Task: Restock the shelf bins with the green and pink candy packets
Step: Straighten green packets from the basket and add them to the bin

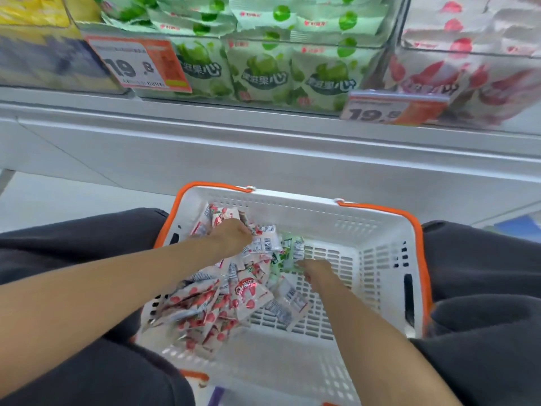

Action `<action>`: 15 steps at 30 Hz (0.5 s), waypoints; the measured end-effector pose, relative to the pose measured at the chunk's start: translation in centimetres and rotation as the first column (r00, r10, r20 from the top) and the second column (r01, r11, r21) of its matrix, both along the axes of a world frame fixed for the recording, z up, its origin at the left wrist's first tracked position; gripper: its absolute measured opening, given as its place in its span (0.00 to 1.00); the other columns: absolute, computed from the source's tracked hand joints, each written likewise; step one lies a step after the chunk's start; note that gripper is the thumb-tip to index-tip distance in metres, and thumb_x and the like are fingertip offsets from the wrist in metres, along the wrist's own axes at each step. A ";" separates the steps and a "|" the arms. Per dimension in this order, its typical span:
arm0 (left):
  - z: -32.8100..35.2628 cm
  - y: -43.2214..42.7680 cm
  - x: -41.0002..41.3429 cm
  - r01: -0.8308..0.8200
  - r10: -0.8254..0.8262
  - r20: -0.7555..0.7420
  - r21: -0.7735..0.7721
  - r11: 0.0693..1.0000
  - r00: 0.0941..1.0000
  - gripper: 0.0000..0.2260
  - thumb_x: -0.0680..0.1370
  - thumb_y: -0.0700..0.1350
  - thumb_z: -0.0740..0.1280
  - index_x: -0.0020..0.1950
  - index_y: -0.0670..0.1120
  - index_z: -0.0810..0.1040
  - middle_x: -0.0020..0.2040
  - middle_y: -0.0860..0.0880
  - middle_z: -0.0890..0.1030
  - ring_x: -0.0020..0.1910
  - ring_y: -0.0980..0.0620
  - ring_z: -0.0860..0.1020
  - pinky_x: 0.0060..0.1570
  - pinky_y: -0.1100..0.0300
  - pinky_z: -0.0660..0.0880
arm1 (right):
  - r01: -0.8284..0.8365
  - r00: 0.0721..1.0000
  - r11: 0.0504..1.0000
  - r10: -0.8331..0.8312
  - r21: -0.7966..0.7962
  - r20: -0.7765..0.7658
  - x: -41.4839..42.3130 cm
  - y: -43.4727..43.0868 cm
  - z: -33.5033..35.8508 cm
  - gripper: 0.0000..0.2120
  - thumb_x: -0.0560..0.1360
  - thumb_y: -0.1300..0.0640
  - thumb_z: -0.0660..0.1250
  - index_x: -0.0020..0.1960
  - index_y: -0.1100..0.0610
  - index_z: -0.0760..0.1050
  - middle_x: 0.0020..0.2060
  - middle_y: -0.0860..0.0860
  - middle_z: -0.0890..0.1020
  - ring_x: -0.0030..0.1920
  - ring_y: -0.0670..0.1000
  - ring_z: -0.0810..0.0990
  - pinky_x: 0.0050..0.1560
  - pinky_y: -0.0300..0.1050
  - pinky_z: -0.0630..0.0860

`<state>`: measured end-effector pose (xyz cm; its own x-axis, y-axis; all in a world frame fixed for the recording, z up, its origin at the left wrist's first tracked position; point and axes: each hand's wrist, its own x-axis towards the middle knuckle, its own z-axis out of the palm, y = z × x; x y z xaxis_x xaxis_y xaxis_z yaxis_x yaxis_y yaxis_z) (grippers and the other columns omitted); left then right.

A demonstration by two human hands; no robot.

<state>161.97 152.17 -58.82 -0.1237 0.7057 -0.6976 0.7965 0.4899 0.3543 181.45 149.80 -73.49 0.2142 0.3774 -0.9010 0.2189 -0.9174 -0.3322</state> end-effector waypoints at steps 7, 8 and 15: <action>2.4 -0.1 0.6 -0.308 0.341 0.301 -0.153 0.939 0.890 0.15 0.82 0.47 0.62 0.64 0.38 0.73 0.50 0.44 0.75 0.45 0.48 0.76 0.40 0.60 0.75 | -0.588 0.804 0.688 0.443 0.424 0.396 0.7 1.9 9.3 0.11 0.74 0.56 0.69 0.36 0.56 0.71 0.30 0.51 0.75 0.33 0.52 0.74 0.34 0.44 0.70; 3.6 -0.1 0.8 -0.341 0.389 0.346 -0.191 0.920 0.854 0.18 0.83 0.50 0.60 0.68 0.40 0.69 0.51 0.44 0.74 0.48 0.47 0.77 0.43 0.58 0.77 | -0.651 0.758 0.618 0.493 0.441 0.427 0.5 2.2 11.2 0.10 0.74 0.56 0.69 0.36 0.55 0.73 0.32 0.51 0.77 0.35 0.53 0.76 0.36 0.44 0.72; 11.7 0.7 0.9 -0.516 0.647 0.628 -0.415 0.749 0.433 0.14 0.82 0.44 0.64 0.64 0.38 0.71 0.51 0.41 0.77 0.47 0.48 0.79 0.44 0.57 0.80 | -0.735 0.611 0.016 0.449 0.678 0.652 -0.8 1.8 23.8 0.11 0.74 0.59 0.71 0.56 0.56 0.80 0.53 0.50 0.83 0.51 0.49 0.81 0.54 0.47 0.77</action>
<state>162.83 152.83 -47.17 0.0977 0.5491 -0.8300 -0.1698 0.8310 0.5297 180.64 151.58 -49.65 -0.4114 0.9070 0.0898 0.7100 0.3807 -0.5925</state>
